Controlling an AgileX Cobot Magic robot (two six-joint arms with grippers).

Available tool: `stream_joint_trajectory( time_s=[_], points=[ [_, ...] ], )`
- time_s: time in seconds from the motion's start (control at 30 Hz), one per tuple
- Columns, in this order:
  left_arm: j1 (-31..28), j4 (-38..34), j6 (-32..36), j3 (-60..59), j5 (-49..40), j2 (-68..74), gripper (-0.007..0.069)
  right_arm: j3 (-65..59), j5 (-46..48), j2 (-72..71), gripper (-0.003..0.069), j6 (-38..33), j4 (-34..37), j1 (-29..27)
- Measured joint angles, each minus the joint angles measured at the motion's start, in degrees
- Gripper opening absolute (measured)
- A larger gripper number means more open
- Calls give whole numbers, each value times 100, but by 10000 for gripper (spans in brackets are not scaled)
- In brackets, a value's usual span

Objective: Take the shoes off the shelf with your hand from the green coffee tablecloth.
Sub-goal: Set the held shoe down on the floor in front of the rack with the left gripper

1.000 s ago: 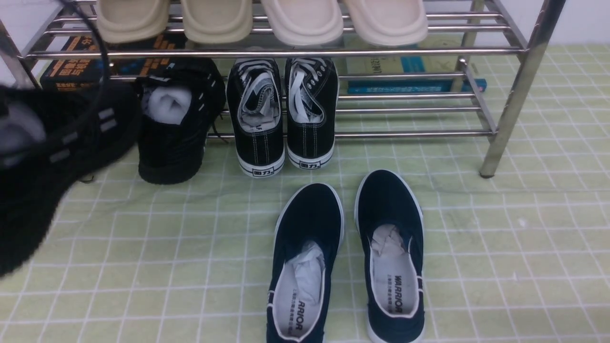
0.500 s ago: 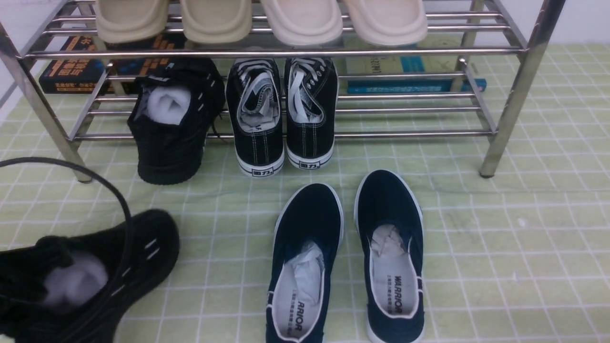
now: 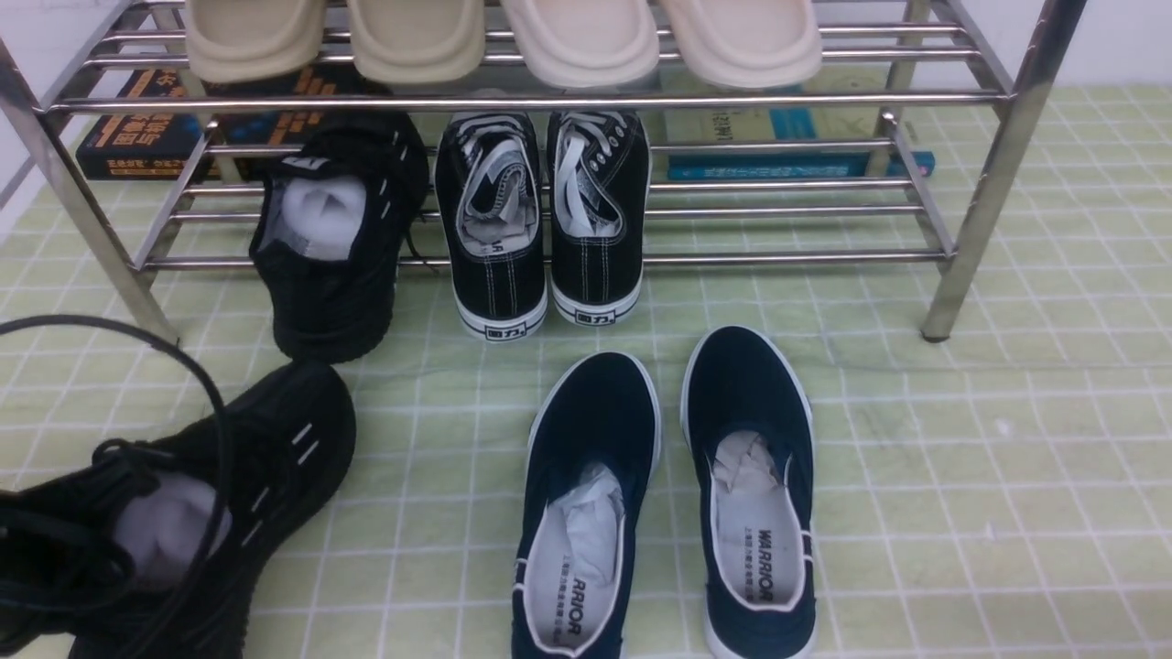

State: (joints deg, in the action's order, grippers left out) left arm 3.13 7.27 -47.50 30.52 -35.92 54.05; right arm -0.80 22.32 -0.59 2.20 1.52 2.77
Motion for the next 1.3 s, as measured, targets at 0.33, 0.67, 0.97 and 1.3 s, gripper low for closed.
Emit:
stream_joint_trajectory(
  time_s=[0.33, 0.67, 0.97, 1.3],
  points=[
    [0, 0, 50, -6, -433, -11, 22, 0, 0, 0, 237, 0, 0, 0],
    [0, 51, 62, 84, 2, -6, 24, 0, 0, 0, 239, 0, 0, 0],
    [0, 243, -225, 101, 379, 490, 33, 0, 0, 0, 239, 0, 0, 0],
    [0, 248, -460, 131, 630, 1148, 112, 0, 0, 0, 239, 0, 0, 0]
  ],
)
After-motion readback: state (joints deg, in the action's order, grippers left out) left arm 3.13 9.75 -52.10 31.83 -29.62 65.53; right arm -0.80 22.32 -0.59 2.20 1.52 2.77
